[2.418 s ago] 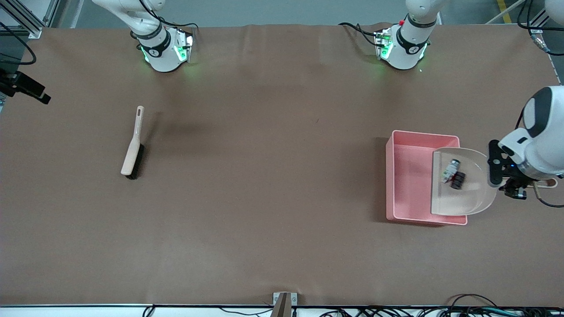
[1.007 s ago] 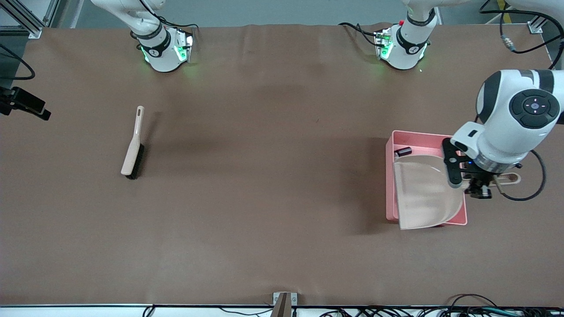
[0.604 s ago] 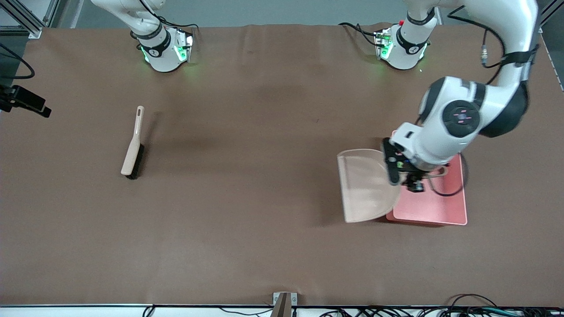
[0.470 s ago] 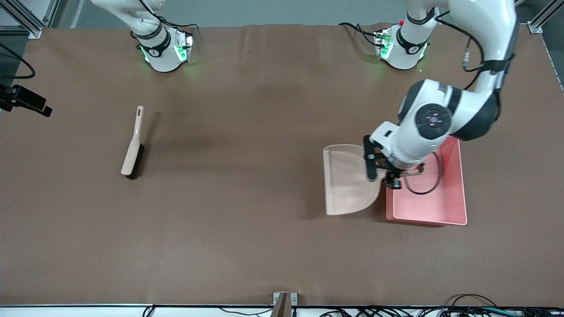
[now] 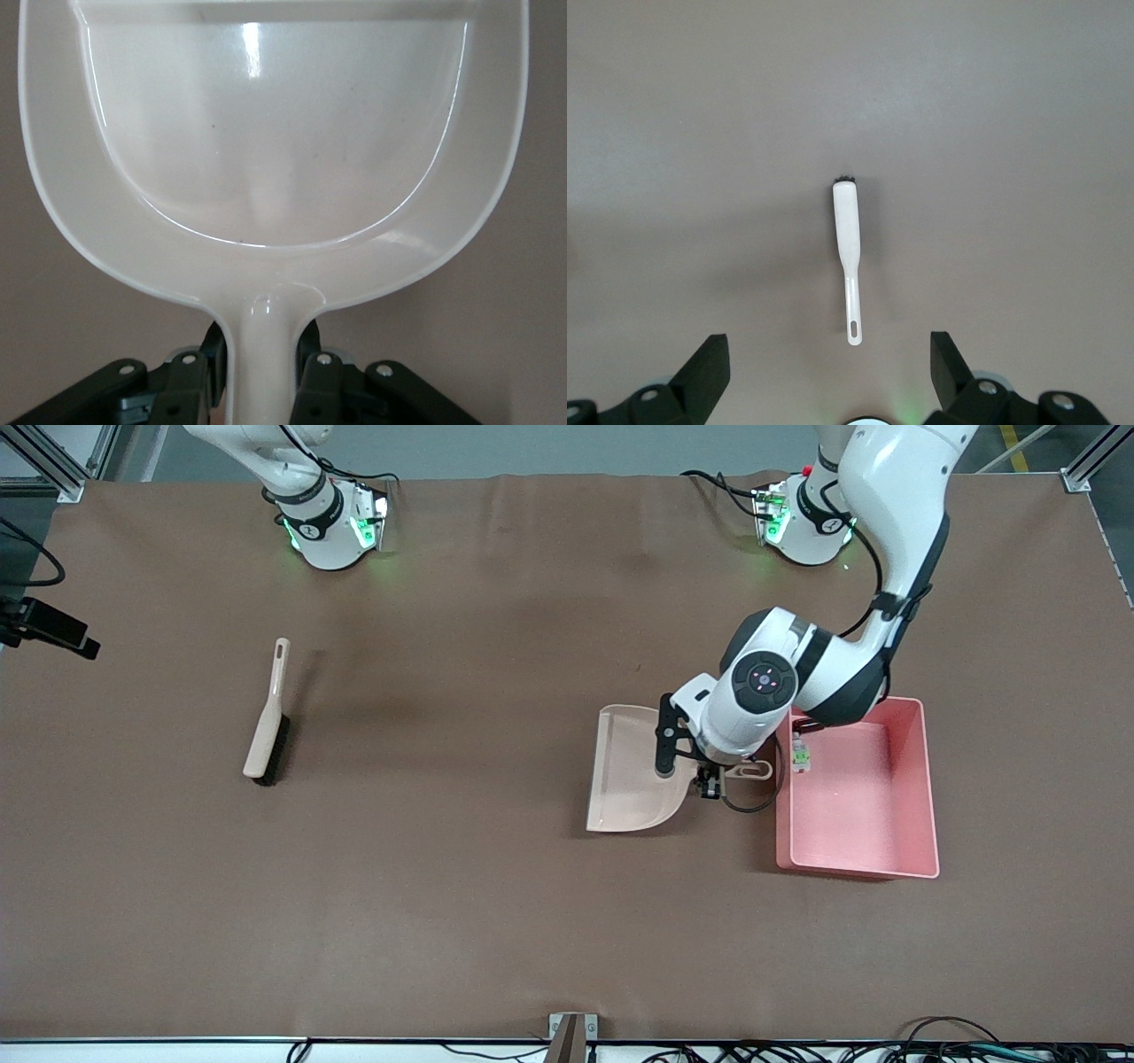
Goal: Clean e-waste and dump in bin
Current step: 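Carry the empty dustpan with the left gripper back beside the bin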
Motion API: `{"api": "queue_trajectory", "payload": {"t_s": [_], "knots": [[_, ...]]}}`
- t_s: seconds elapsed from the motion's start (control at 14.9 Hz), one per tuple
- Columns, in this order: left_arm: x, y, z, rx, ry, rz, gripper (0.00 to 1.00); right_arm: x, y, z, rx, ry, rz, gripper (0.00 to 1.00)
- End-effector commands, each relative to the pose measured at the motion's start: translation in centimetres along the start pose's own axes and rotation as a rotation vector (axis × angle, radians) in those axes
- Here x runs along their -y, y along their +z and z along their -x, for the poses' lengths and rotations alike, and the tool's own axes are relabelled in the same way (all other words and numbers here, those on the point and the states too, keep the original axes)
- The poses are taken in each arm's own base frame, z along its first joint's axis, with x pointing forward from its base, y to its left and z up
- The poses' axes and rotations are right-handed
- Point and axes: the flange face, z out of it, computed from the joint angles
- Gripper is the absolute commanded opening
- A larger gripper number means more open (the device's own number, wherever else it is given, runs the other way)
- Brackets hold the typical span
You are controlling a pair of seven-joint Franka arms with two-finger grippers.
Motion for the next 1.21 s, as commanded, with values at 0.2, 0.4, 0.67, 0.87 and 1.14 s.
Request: {"api": "queue_trajectory", "payload": {"t_s": [0.2,0.4,0.67,0.87,1.14], "knots": [[-1.5,1.2,-2.9,-0.004,-0.075,0.011,0.02,-0.2,0.1,0.2,0.005,0.004,0.004,1.00],[-2.2,2.2,-3.9,0.003,-0.066,0.025,0.02,-0.8,-0.5,1.3,0.030,0.017,0.005,1.00],[-2.4,3.8,-4.3,0.005,-0.062,0.038,0.02,-2.5,-1.5,2.6,0.044,0.033,0.001,1.00],[-2.5,4.7,-4.6,0.004,-0.081,0.039,0.02,-3.1,-1.5,2.7,0.046,0.025,-0.001,1.00],[-3.1,5.2,-4.6,0.060,-0.166,0.017,0.69,-5.3,-1.4,2.6,0.048,0.004,-0.008,1.00]]}}
